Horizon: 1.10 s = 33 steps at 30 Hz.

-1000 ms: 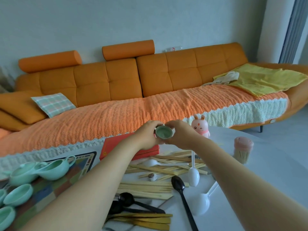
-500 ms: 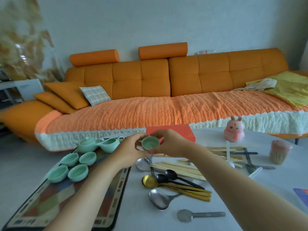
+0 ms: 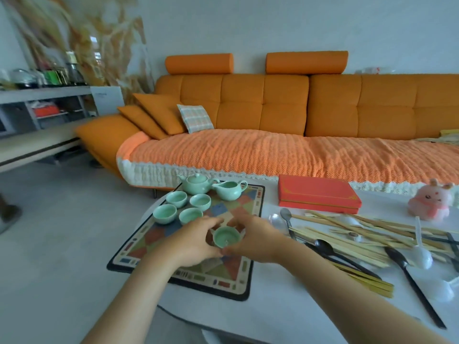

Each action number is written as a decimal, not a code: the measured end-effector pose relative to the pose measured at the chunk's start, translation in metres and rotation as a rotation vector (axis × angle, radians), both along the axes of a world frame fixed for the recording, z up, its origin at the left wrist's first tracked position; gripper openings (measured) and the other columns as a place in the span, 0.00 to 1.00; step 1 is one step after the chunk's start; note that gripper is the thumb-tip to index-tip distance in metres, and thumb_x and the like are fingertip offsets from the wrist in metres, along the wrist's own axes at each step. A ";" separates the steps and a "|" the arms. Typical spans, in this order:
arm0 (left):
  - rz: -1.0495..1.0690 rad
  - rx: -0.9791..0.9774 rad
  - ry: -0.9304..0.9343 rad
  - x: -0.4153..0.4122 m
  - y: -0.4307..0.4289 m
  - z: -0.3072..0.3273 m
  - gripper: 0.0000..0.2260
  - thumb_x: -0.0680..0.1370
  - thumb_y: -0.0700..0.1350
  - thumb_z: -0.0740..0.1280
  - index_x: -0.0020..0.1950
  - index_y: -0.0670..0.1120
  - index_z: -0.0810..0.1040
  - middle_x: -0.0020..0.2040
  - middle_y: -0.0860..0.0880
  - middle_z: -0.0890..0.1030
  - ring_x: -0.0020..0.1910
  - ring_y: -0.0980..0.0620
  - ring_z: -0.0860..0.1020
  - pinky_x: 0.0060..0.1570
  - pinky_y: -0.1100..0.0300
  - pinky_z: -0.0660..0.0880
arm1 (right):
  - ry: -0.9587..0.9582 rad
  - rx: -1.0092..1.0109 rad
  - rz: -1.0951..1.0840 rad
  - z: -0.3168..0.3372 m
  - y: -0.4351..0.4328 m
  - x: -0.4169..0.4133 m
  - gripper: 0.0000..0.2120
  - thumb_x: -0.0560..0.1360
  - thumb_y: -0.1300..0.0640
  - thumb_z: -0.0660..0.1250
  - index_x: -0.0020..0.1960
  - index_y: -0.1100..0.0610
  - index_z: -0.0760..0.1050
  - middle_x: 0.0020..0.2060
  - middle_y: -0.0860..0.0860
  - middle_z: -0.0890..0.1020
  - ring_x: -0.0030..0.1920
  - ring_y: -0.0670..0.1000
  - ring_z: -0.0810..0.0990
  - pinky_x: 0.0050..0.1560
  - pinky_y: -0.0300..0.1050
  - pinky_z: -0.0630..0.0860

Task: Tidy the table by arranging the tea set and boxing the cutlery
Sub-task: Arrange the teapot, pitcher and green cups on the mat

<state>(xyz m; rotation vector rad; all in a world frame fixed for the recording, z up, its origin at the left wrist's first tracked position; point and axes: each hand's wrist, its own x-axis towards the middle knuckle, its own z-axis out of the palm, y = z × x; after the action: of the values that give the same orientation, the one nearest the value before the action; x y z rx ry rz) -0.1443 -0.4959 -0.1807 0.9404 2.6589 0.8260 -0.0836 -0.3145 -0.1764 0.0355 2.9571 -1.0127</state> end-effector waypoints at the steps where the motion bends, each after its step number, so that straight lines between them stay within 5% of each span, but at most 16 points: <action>1: -0.001 -0.013 -0.012 0.000 -0.007 -0.003 0.36 0.65 0.65 0.73 0.72 0.61 0.68 0.67 0.63 0.72 0.66 0.60 0.71 0.65 0.53 0.72 | -0.018 0.003 0.007 -0.003 -0.006 -0.001 0.30 0.65 0.41 0.77 0.63 0.48 0.73 0.53 0.44 0.78 0.51 0.47 0.77 0.52 0.43 0.77; 6: -0.002 -0.005 -0.002 0.000 -0.023 -0.008 0.24 0.72 0.57 0.71 0.67 0.63 0.71 0.62 0.63 0.74 0.62 0.60 0.73 0.62 0.53 0.73 | -0.003 -0.051 0.005 -0.010 -0.024 -0.008 0.34 0.66 0.45 0.76 0.69 0.49 0.71 0.59 0.45 0.79 0.51 0.45 0.79 0.52 0.41 0.77; 13: 0.056 0.055 -0.015 0.002 -0.022 -0.006 0.15 0.72 0.57 0.73 0.56 0.57 0.78 0.54 0.58 0.78 0.52 0.57 0.77 0.54 0.52 0.77 | -0.036 -0.134 -0.050 -0.013 -0.024 -0.004 0.32 0.68 0.55 0.77 0.69 0.54 0.71 0.51 0.43 0.80 0.48 0.44 0.82 0.54 0.44 0.80; 18: 0.150 -0.002 0.005 -0.007 -0.043 -0.006 0.15 0.69 0.63 0.71 0.43 0.54 0.76 0.43 0.54 0.79 0.42 0.54 0.78 0.39 0.55 0.75 | -0.059 -0.098 -0.064 -0.014 -0.053 -0.009 0.22 0.71 0.45 0.74 0.62 0.48 0.73 0.45 0.45 0.82 0.34 0.40 0.79 0.34 0.38 0.74; 22: 0.209 0.067 -0.024 -0.014 -0.069 -0.006 0.13 0.69 0.59 0.73 0.39 0.52 0.75 0.38 0.55 0.76 0.38 0.53 0.76 0.36 0.58 0.71 | -0.018 -0.170 -0.031 -0.018 -0.085 -0.019 0.16 0.73 0.52 0.72 0.61 0.49 0.77 0.42 0.41 0.81 0.41 0.39 0.77 0.39 0.31 0.72; 26: 0.285 0.171 -0.030 -0.016 -0.089 -0.007 0.13 0.71 0.56 0.74 0.54 0.57 0.78 0.47 0.56 0.81 0.46 0.59 0.78 0.39 0.62 0.71 | -0.010 -0.214 -0.058 -0.025 -0.106 -0.034 0.17 0.72 0.59 0.67 0.60 0.52 0.79 0.47 0.45 0.84 0.46 0.44 0.80 0.47 0.33 0.75; 28: 0.331 0.134 -0.006 -0.016 -0.092 -0.006 0.10 0.71 0.58 0.73 0.48 0.57 0.76 0.46 0.54 0.80 0.45 0.56 0.78 0.37 0.60 0.70 | -0.020 -0.183 -0.044 -0.025 -0.112 -0.037 0.15 0.72 0.62 0.63 0.55 0.51 0.80 0.45 0.47 0.84 0.42 0.43 0.79 0.39 0.28 0.72; 33: 0.377 0.066 -0.008 -0.021 -0.094 -0.007 0.11 0.71 0.61 0.71 0.43 0.58 0.73 0.48 0.49 0.78 0.42 0.51 0.77 0.34 0.59 0.70 | -0.025 -0.114 0.020 -0.021 -0.115 -0.041 0.16 0.71 0.64 0.60 0.52 0.51 0.80 0.44 0.49 0.84 0.46 0.51 0.80 0.42 0.41 0.77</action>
<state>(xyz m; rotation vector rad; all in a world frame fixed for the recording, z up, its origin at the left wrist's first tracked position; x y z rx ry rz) -0.1649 -0.5900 -0.1876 0.4479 2.8605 0.9933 -0.1250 -0.4298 -0.1974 0.0165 2.8662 -1.1673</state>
